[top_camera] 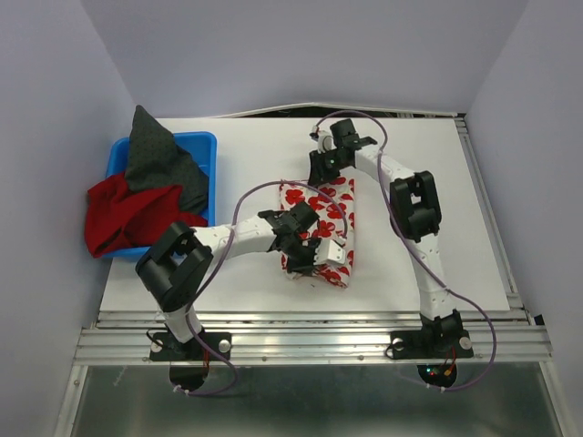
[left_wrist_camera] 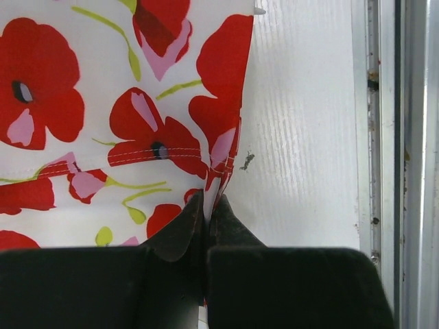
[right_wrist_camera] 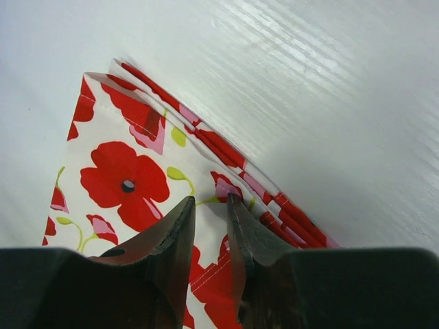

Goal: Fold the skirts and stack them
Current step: Fold the skirt

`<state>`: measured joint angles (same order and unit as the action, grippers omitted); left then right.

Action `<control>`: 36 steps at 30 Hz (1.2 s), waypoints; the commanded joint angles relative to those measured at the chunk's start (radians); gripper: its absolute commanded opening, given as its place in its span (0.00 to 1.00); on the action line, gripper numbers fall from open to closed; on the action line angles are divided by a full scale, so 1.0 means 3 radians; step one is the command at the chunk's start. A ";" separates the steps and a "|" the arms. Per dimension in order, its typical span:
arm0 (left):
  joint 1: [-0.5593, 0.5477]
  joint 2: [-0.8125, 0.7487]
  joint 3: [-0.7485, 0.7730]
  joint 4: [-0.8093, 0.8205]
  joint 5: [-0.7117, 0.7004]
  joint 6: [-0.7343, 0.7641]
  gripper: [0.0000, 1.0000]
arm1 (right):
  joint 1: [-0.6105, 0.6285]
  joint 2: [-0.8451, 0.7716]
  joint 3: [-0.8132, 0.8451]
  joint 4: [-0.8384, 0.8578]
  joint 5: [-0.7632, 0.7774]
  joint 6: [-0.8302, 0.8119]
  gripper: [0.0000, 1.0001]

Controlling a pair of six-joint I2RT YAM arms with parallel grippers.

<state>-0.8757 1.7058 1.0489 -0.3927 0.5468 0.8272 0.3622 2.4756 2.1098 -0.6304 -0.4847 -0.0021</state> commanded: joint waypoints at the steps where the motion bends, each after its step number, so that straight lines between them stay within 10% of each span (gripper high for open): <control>1: -0.0021 -0.0158 0.0195 -0.0414 0.0355 -0.0190 0.00 | 0.0004 0.0114 -0.0512 0.0127 0.0072 -0.0254 0.32; 12: 0.0331 0.0225 0.1268 -0.0767 0.0197 -0.0252 0.00 | 0.0137 -0.0204 -0.1648 0.0455 -0.0164 -0.0269 0.29; 36: 0.0654 0.0461 0.1290 0.0031 -0.0406 -0.0615 0.00 | 0.0311 -0.0505 -0.2354 0.0675 -0.0384 -0.0213 0.27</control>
<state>-0.6971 1.9392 1.4391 -0.4274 0.4683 0.6678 0.4225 2.2230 1.5013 -0.2123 -0.7467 -0.0296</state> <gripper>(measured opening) 0.092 0.272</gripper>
